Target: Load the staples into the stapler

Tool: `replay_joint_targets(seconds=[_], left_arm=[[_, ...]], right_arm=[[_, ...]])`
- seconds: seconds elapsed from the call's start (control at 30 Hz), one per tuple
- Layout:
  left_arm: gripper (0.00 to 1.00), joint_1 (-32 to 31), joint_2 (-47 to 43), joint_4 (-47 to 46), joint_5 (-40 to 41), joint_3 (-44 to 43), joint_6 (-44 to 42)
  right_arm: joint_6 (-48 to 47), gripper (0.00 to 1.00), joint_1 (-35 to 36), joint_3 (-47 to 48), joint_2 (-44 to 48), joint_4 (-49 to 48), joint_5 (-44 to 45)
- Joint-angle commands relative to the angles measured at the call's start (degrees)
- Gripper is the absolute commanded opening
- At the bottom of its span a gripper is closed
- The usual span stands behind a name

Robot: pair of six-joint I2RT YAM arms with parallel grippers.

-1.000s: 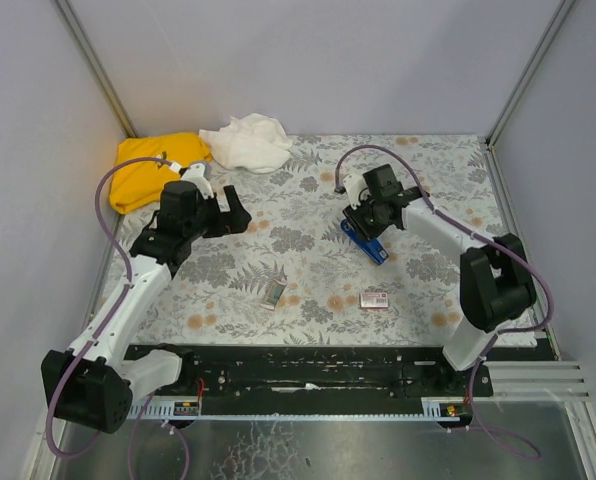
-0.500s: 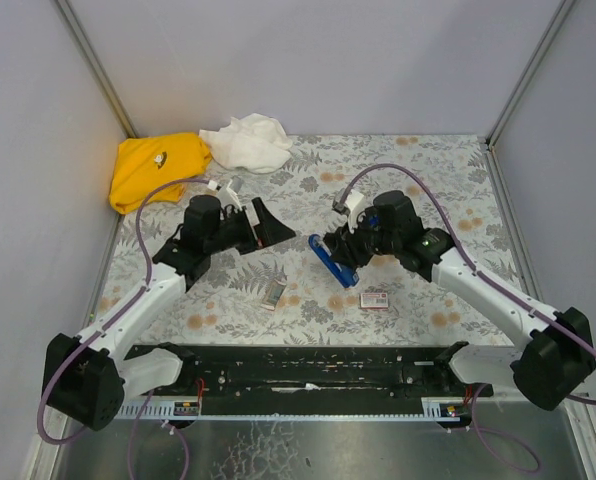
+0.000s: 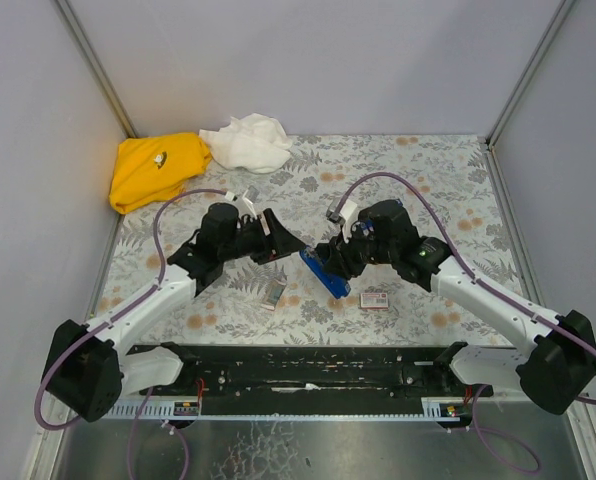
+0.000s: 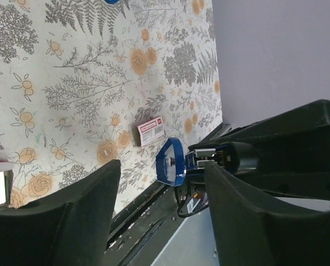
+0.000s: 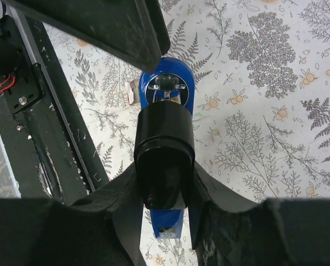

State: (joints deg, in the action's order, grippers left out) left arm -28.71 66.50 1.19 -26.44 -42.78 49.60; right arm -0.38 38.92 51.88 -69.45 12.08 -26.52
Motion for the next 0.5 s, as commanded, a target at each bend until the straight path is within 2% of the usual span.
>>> replay_joint_targets(seconds=[0.0, 0.27, 0.43, 0.47], left_arm=[[0.57, -2.4, 1.4, -2.5, 1.9, 0.5, 0.8], [0.43, -4.3, 3.2, -1.8, 4.7, 1.7, 1.3], [0.41, -5.1, 4.8, -4.9, 2.8, 2.1, 2.5], [0.38, -5.1, 5.0, -6.3, 1.6, 2.5, 3.4]], right_arm=[[0.8, 0.04, 0.7, 1.5, 2.9, -6.0, -1.8], [0.7, 0.04, 1.2, 1.8, 3.5, -6.4, -1.9], [0.4, 0.04, 1.4, 2.0, 3.0, -6.9, -2.3], [0.5, 0.04, 1.4, 1.7, 2.9, -7.3, -2.3]])
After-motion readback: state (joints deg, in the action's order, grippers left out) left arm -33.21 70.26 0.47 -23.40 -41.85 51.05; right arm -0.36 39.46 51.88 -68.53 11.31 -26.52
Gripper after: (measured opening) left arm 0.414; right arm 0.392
